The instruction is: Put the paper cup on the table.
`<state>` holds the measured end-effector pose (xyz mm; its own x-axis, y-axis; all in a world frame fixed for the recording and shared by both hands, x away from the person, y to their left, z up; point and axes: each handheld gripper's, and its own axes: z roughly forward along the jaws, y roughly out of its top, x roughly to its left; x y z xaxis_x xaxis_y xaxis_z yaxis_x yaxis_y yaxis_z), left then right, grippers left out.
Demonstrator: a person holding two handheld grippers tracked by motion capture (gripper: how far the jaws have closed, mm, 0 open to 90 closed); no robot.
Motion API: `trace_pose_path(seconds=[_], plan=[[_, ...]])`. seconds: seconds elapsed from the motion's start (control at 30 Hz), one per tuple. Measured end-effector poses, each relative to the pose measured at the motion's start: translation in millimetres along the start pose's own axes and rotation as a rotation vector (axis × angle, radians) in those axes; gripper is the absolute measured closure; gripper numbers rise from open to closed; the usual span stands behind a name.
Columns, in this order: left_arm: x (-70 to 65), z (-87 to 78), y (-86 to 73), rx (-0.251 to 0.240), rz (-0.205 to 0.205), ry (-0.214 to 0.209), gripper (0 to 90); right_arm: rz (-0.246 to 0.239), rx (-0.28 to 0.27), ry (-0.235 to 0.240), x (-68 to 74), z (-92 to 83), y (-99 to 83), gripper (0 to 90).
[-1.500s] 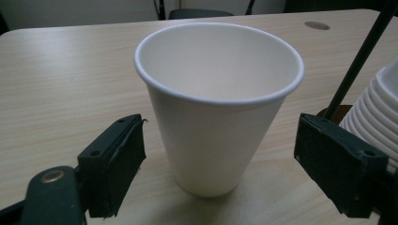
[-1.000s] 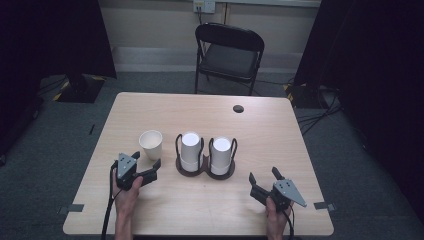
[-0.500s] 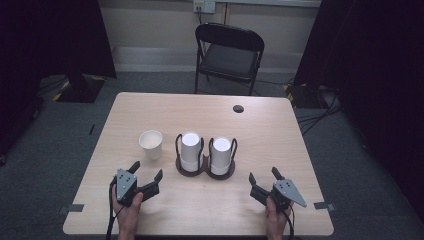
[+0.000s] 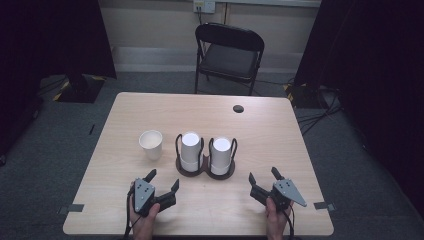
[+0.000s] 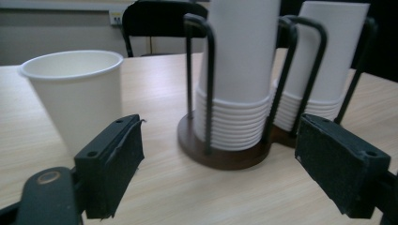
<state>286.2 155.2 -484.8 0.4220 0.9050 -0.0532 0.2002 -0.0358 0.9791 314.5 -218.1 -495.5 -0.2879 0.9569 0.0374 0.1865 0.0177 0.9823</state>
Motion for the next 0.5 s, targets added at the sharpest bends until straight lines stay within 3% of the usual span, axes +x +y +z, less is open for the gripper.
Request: trace_pose_path(seconds=[0.17, 0.27, 0.33, 0.5], plan=[[-10.2, 9.7, -6.7, 0.025, 0.036, -0.015, 15.5, 0.007, 0.007, 0.003, -0.5, 0.2, 0.3, 14.7], [-10.5, 12.7, -9.5, 0.033, 0.036, -0.031, 15.5, 0.005, 0.008, 0.003, -0.6, 0.6, 0.3, 15.0], [-10.3, 12.6, -9.6, 0.027, 0.033, -0.028, 15.5, 0.004, 0.008, 0.008, -0.4, 0.5, 0.3, 15.3], [-15.0, 10.7, -10.6, 0.006, 0.07, -0.002, 15.8, -0.003, 0.022, 0.0, 0.6, 1.8, 0.7, 15.4]])
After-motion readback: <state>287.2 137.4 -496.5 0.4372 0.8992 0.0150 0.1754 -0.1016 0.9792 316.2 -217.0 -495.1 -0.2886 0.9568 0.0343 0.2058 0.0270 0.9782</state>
